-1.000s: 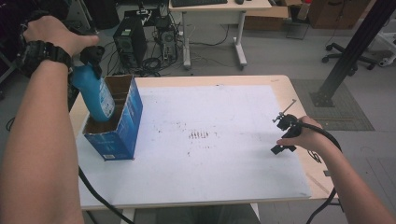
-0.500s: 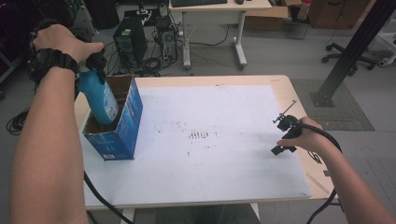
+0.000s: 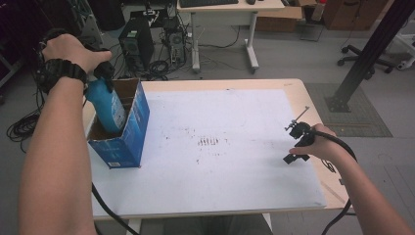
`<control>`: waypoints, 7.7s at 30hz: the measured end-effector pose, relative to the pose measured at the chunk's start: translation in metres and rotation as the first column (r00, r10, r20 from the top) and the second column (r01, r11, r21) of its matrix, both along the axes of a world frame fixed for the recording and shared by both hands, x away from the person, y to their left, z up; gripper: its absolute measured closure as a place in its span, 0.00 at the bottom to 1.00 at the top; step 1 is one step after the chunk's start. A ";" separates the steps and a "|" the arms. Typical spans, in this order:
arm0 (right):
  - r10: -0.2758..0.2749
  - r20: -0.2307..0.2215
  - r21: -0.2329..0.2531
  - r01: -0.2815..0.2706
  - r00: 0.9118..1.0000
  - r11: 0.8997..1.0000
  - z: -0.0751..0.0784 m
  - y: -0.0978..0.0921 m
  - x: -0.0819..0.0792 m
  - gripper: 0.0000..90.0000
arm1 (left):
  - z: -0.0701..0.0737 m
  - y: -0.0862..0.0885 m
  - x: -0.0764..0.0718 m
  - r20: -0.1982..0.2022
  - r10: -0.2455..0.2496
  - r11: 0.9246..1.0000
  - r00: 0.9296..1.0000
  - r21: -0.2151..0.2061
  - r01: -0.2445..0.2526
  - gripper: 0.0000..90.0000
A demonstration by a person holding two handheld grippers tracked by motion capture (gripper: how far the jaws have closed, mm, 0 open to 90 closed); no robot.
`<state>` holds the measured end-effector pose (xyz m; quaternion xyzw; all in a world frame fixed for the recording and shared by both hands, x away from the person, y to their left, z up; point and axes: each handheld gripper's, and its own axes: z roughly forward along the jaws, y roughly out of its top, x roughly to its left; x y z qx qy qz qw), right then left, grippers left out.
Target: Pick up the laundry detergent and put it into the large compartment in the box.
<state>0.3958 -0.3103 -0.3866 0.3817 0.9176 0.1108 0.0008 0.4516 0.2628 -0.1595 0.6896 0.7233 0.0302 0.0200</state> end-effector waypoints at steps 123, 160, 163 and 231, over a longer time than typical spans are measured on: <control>0.007 -0.016 -0.014 -0.007 1.000 1.000 -0.008 0.006 -0.002 0.22 | -0.117 0.004 0.003 -0.107 -0.025 0.999 0.994 -0.051 0.020 0.42; 0.008 -0.017 -0.009 -0.008 1.000 1.000 -0.008 0.006 -0.003 0.22 | -0.114 0.003 0.002 -0.078 -0.010 0.999 0.997 -0.034 0.008 0.33; 0.008 -0.016 -0.008 -0.008 1.000 1.000 -0.009 0.006 -0.003 0.22 | -0.112 0.002 0.002 -0.075 -0.008 0.999 0.997 -0.036 0.005 0.31; 0.015 -0.012 0.001 -0.015 1.000 1.000 -0.008 0.009 -0.003 0.22 | -0.048 -0.010 -0.005 0.006 -0.001 1.000 1.000 -0.011 0.001 0.21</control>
